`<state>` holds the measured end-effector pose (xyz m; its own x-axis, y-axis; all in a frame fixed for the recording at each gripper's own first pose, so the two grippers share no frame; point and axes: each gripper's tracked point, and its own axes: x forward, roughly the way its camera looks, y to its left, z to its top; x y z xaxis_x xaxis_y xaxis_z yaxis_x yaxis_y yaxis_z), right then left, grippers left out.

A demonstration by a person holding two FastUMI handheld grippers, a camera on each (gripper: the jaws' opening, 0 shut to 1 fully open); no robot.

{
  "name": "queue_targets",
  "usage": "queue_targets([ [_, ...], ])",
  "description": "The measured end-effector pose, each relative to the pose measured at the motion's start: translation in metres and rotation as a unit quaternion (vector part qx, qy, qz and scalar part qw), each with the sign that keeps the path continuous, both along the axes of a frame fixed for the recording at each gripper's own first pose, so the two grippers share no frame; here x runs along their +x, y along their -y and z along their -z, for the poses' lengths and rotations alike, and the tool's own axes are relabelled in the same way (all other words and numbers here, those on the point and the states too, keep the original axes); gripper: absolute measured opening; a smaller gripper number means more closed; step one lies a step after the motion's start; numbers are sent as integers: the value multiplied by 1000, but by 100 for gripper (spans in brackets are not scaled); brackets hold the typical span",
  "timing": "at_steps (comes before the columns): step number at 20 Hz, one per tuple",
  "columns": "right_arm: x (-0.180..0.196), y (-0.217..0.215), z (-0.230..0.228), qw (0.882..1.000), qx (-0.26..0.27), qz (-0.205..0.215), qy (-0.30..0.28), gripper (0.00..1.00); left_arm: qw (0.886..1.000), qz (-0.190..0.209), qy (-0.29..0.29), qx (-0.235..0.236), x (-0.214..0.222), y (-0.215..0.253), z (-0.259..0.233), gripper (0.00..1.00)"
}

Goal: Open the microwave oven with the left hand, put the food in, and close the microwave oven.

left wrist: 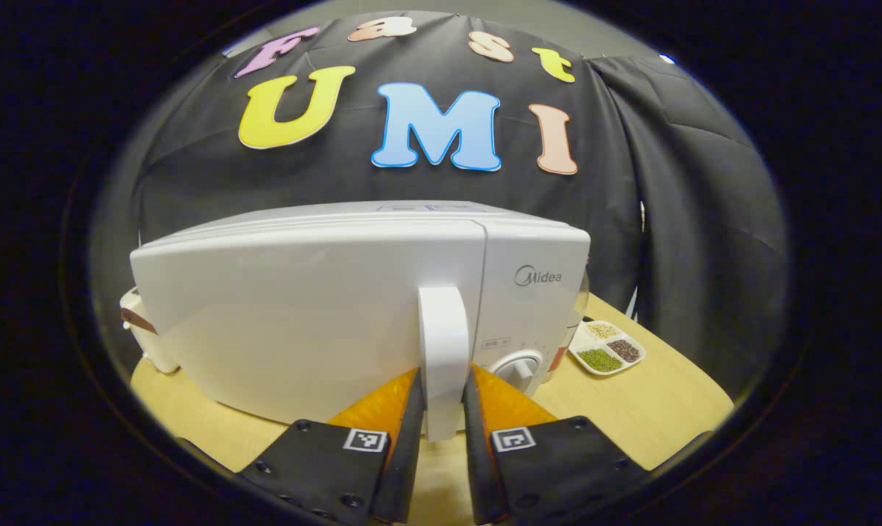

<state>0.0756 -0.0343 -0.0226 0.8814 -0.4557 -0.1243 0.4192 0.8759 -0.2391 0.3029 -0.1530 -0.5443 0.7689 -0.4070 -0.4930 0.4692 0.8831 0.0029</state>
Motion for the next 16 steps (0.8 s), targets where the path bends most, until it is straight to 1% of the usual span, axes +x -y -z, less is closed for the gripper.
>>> queue_targets([
  [1, -3, 0, 0, 1000, 4, -1, 2, 95, 1000, 1, 9, 3, 1, 1, 1, 36],
  [2, -6, -1, -3, 1000, 9, -3, 6, 95, 1000, 2, 13, 2, -1, 0, -1, 32],
  [3, -10, -1, -5, 1000, 13, -5, 10, 95, 1000, 2, 18, 3, -1, 1, -1, 35],
  [5, -20, -2, -10, 1000, 19, -7, 18, 95, 999, -5, 30, 10, -1, -1, 0, 25],
  [6, -26, -2, -14, 1000, 18, -8, 23, 95, 999, -7, 33, 13, -3, 0, 1, 26],
  [7, -31, -2, -17, 999, 19, -10, 28, 95, 999, -7, 36, 13, -3, -1, -1, 22],
  [9, -40, -2, -17, 999, 26, -12, 31, 95, 999, 1, 34, 12, -4, -1, -1, 22],
  [10, -44, -4, -16, 999, 30, -15, 31, 95, 999, 5, 33, 15, -5, -1, 0, 20],
  [11, -47, -5, -14, 999, 33, -17, 29, 95, 999, 10, 32, 19, -5, -2, -1, 22],
  [16, -61, -14, -6, 999, 35, -29, 19, 95, 998, 41, 27, 32, -7, -2, 0, 22],
])
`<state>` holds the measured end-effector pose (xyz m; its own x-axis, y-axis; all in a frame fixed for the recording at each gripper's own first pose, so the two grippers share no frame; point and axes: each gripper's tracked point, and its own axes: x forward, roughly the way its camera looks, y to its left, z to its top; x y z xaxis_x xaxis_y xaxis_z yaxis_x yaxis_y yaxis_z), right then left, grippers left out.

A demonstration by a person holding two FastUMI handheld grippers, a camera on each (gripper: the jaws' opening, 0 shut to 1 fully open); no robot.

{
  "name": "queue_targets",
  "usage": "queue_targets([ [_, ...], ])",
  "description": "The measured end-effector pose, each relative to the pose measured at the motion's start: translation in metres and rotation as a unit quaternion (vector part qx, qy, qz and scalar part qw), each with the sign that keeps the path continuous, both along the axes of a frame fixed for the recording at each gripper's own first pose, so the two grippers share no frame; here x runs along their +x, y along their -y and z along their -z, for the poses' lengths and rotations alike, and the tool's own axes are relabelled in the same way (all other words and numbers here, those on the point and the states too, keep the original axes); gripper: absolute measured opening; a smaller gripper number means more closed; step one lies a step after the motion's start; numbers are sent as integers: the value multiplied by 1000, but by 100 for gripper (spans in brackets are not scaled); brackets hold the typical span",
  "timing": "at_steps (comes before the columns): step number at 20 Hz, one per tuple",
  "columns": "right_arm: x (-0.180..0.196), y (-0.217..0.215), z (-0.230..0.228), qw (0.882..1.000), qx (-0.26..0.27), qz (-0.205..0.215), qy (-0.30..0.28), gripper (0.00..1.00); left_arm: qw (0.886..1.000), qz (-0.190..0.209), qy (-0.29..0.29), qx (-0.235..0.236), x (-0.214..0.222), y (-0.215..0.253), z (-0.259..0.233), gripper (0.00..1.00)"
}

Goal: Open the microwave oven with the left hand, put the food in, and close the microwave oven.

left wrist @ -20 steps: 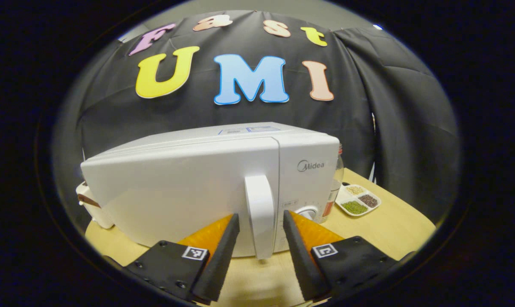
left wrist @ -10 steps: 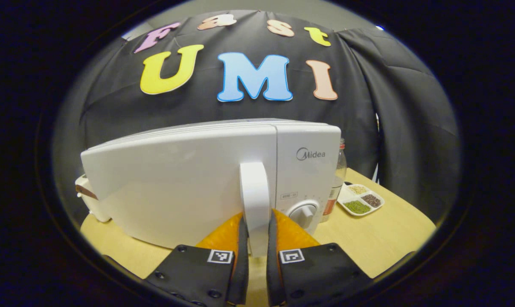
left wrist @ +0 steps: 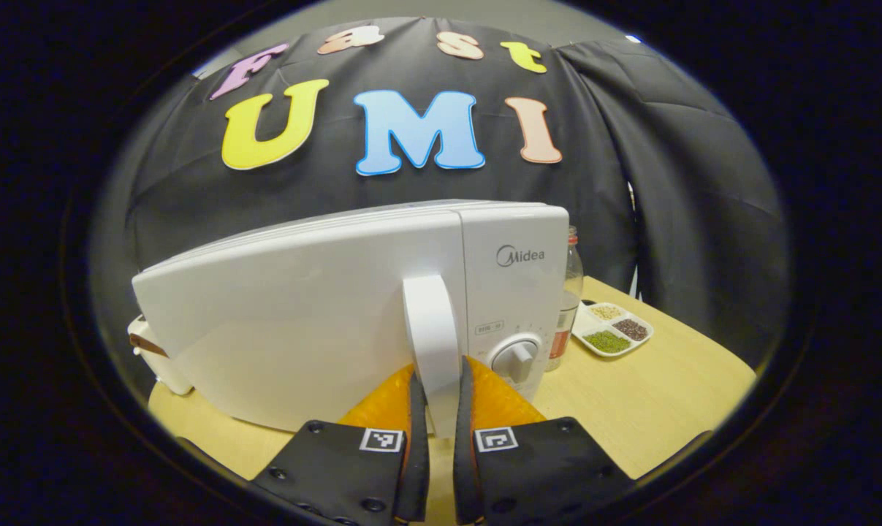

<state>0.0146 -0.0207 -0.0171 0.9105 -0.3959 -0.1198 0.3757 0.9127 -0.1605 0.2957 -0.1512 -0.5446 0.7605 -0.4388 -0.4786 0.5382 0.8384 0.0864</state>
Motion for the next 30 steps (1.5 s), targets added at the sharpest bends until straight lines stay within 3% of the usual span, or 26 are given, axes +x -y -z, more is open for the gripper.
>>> queue_targets([
  [7, -17, 1, 4, 1000, 0, 6, 0, 95, 1000, 9, -11, 6, -4, -2, -2, 22],
  [8, -19, 1, 5, 1000, 3, 7, -1, 95, 1000, 8, -16, 8, -8, -5, 1, 17],
  [14, -23, -8, 27, 1000, 22, 3, -9, 95, 1000, -1, 30, -1, -98, -76, -22, 17],
  [17, -16, -26, 48, 999, 46, -13, -19, 95, 1000, -12, 25, -1, -133, -124, -30, 17],
  [22, 2, -72, 106, 993, 77, -60, -62, 95, 1000, -8, 25, 6, -164, -184, -38, 15],
  [24, 8, -90, 139, 989, 81, -80, -93, 95, 1000, -13, 22, 5, -172, -208, -41, 19],
  [30, 10, -132, 271, 958, 116, -124, -230, 96, 998, -45, 26, 19, -184, -271, -46, 18],
])
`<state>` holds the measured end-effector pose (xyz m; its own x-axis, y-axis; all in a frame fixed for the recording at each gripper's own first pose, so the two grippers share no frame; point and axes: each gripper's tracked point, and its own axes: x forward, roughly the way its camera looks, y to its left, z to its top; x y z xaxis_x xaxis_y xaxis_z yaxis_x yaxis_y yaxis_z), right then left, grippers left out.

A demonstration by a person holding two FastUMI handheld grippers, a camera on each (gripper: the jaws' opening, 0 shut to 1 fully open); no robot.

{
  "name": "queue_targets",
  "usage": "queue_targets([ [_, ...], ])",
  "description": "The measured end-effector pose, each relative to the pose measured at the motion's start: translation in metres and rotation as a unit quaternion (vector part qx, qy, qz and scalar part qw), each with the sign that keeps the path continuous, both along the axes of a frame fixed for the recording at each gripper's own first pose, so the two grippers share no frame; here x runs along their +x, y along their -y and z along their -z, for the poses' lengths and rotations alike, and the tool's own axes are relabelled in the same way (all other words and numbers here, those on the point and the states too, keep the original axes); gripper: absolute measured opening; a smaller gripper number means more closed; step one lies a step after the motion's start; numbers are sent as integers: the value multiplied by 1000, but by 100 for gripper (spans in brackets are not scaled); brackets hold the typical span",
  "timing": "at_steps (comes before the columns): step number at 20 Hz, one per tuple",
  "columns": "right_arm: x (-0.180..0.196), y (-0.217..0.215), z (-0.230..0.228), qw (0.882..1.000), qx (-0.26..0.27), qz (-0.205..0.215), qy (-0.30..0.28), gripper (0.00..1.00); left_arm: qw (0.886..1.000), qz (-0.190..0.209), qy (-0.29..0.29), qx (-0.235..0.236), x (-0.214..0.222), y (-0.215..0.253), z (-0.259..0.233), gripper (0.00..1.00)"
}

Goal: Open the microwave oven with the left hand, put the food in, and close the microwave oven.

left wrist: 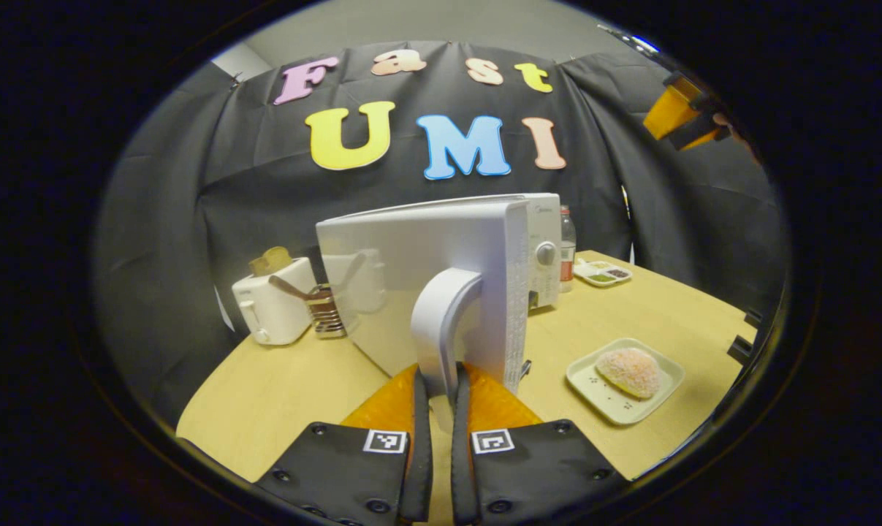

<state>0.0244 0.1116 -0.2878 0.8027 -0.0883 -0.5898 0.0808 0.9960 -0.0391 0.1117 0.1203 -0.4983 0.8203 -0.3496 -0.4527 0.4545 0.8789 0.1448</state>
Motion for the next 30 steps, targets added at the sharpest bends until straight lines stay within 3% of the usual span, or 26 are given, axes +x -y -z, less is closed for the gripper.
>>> queue_targets([
  [6, 6, -29, 111, 993, 2, -42, -113, 96, 997, -82, 1, 13, -3, -78, 0, 17],
  [10, 4, -41, 165, 985, 2, -56, -162, 96, 997, -76, -9, 2, -7, -88, 1, 16],
  [17, -16, -38, 257, 966, 0, -33, -256, 96, 997, -79, -18, -20, 0, -112, -1, 17],
  [22, -22, -43, 283, 959, 26, -12, -283, 95, 995, -77, -64, -23, -3, -117, 2, 18],
  [24, -20, -42, 283, 958, 27, -19, -285, 88, 993, -79, -87, -14, -6, -114, 2, 19],
  [25, -21, -42, 282, 958, 27, -22, -285, 75, 992, -81, -94, -12, -12, -111, 0, 18],
  [27, -22, -42, 281, 957, 23, -36, -286, 75, 993, -96, -71, 7, -17, -112, -17, 17],
  [29, -21, -42, 283, 958, 23, -43, -283, 75, 991, -115, -61, 21, -32, -115, -35, 38],
  [30, -20, -41, 284, 959, 22, -46, -279, 75, 990, -126, -59, 21, -42, -115, -45, 55],
])
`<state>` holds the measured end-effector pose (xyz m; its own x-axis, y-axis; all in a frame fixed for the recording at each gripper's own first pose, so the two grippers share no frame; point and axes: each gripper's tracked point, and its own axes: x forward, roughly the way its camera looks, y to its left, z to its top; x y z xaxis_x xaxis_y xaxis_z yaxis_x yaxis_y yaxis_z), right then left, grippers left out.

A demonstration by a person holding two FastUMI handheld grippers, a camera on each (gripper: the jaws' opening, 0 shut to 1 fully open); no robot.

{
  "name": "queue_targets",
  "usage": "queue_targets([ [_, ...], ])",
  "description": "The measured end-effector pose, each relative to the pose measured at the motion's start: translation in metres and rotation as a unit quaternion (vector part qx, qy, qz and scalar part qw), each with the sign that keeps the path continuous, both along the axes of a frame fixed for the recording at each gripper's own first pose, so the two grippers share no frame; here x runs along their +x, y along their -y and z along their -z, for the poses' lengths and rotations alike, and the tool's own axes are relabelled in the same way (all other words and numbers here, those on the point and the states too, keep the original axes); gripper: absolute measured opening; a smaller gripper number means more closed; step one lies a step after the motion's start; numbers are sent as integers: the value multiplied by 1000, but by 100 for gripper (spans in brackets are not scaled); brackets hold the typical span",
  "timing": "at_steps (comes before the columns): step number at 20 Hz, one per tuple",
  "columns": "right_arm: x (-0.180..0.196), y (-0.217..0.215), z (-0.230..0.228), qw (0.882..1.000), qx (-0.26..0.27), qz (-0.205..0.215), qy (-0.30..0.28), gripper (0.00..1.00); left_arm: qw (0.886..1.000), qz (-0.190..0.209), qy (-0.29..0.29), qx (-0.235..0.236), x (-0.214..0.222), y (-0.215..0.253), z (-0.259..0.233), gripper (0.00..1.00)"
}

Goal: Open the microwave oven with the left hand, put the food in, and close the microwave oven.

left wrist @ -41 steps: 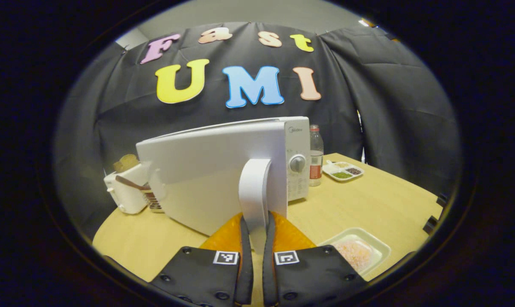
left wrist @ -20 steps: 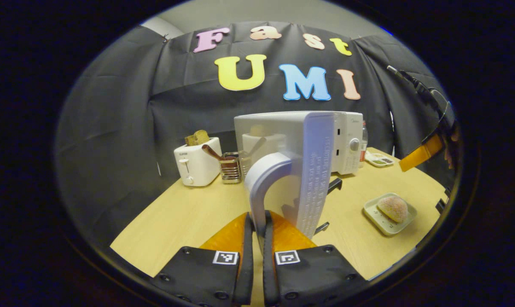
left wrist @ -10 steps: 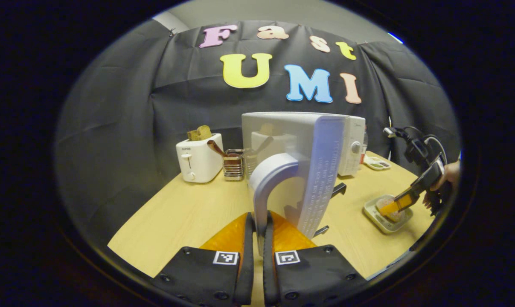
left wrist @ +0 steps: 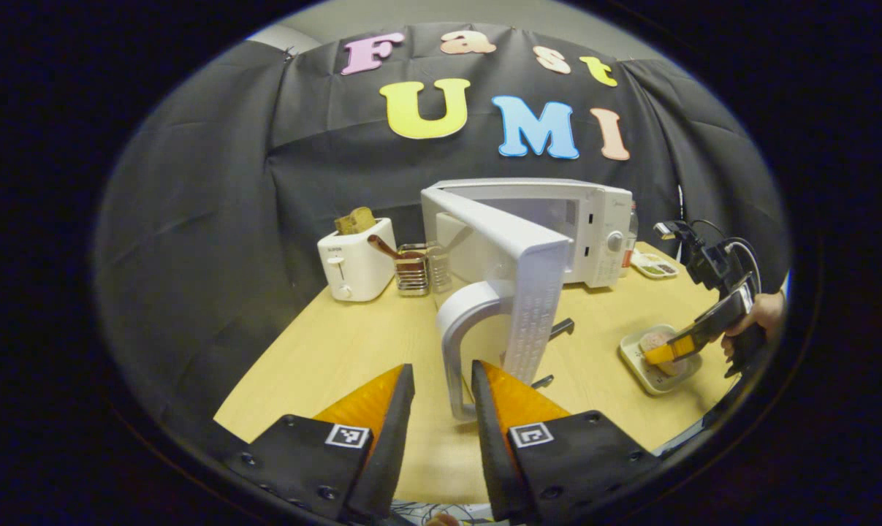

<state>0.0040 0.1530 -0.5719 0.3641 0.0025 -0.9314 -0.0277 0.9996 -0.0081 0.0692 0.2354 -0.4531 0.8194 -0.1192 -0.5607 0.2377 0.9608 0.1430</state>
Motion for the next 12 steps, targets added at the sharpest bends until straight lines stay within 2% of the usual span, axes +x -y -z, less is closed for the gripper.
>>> queue_targets([
  [5, -1, 0, 0, 999, 3, -25, 29, 75, 997, -74, 29, 10, -80, 18, -82, 64],
  [8, 1, 0, -2, 999, 9, -24, 45, 75, 993, -113, 45, -1, -122, 39, -141, 62],
  [9, 2, 0, -1, 998, 9, -21, 51, 66, 991, -121, 60, -3, -134, 41, -164, 63],
  [12, 4, -1, 0, 998, 9, -14, 64, 66, 987, -125, 103, 6, -146, 44, -217, 63],
])
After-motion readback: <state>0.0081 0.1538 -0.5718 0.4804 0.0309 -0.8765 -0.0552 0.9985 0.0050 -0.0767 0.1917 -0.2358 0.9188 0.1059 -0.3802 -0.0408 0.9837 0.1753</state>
